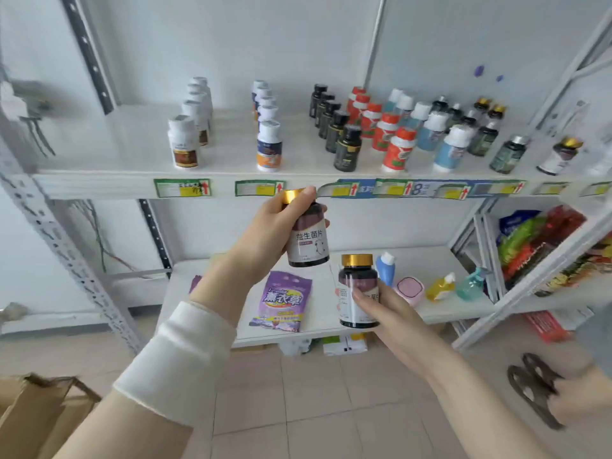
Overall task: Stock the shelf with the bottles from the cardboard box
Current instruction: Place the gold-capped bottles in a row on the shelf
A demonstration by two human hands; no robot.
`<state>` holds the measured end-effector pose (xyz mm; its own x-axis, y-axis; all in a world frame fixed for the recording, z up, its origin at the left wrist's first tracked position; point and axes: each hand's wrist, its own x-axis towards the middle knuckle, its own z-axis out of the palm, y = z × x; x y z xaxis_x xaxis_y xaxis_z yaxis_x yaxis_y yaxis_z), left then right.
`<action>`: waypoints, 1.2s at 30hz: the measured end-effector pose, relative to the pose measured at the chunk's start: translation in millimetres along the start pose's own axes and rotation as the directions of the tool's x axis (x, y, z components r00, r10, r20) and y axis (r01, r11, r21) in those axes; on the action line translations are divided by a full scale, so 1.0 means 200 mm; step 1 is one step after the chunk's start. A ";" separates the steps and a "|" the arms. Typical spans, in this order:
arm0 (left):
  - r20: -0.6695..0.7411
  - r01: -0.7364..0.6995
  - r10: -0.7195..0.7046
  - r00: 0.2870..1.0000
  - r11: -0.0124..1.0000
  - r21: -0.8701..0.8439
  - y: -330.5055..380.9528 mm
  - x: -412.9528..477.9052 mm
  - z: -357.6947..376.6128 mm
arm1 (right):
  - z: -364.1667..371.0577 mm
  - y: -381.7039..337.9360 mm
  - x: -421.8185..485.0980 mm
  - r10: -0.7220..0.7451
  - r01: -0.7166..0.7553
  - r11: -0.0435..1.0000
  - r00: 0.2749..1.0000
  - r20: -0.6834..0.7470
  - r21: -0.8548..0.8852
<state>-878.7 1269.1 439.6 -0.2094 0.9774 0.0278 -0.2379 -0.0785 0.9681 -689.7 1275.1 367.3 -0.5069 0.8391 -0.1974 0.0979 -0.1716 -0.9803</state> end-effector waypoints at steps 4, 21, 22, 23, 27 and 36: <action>0.118 -0.026 0.016 0.993 0.996 0.084 0.01 0.16 0.41 | -0.38 -0.12 -0.08 -0.044 0.051 0.996 0.994 -0.103 0.070; 0.353 -0.168 0.104 0.930 0.974 0.155 0.09 1.17 1.55 | -1.69 -0.74 0.34 -0.238 0.270 0.961 0.920 -0.313 0.062; 0.353 -0.169 0.106 0.930 0.974 0.153 0.09 1.23 1.61 | -1.76 -0.76 0.37 -0.247 0.279 0.958 0.917 -0.312 0.060; 0.359 -0.172 0.110 0.927 0.974 0.147 0.09 1.28 1.66 | -1.82 -0.79 0.40 -0.246 0.280 0.958 0.917 -0.316 0.066; 0.424 -0.191 0.109 0.899 0.969 0.156 0.07 1.48 1.87 | -2.07 -0.84 0.51 -0.243 0.290 0.951 0.916 -0.319 0.108; 0.366 -0.280 0.155 0.917 0.906 0.317 -0.03 1.90 2.33 | -2.76 -1.00 0.79 -0.283 0.307 0.951 0.913 -0.295 0.037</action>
<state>-515.3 1732.7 560.6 0.1185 0.9564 0.2668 0.1439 -0.2825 0.9484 -315.5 1726.7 528.9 -0.2378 0.9666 0.0960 -0.0939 0.0755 -0.9927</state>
